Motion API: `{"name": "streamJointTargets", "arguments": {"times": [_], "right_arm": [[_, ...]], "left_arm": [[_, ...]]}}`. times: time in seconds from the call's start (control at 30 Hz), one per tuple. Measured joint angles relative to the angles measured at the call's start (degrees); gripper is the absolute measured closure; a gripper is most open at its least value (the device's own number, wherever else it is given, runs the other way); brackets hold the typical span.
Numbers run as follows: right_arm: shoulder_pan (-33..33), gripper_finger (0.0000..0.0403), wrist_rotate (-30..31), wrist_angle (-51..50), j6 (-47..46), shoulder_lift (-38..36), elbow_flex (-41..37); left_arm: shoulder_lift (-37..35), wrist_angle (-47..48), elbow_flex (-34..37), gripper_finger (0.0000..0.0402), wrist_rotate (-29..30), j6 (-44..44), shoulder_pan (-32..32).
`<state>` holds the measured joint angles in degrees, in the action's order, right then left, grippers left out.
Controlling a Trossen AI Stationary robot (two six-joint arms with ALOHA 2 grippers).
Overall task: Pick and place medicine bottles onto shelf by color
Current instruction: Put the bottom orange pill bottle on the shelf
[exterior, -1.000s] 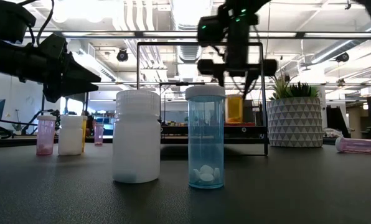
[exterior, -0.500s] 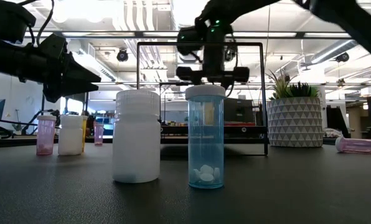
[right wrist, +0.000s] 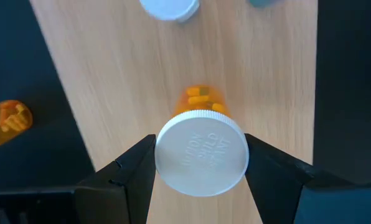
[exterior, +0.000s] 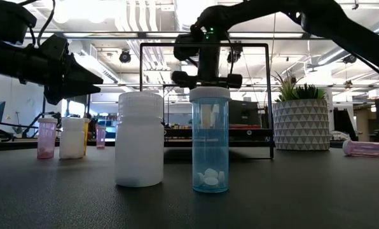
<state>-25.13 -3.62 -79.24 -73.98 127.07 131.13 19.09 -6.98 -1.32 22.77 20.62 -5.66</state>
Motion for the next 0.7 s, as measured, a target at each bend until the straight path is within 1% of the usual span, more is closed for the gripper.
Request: {"name": "streamJointTargets", "arguments": {"times": [0.27, 0.53, 0.7], "right_arm": [[-1.05, 0.0200, -2.81, 0.74, 0.75, 1.11, -0.02], [-1.15, 0.0199, -2.69, 1.91, 1.28, 1.09, -0.02], [-1.02, 0.0180, -2.62, 1.69, 1.57, 1.09, -0.04]], "left_arm": [[0.00, 0.00, 0.00, 0.0228, 0.00, -0.01, 0.00], [0.00, 0.00, 0.00, 0.0228, -0.01, 0.00, 0.01], [0.00, 0.00, 0.00, 0.0228, -0.01, 0.00, 0.00]]}}
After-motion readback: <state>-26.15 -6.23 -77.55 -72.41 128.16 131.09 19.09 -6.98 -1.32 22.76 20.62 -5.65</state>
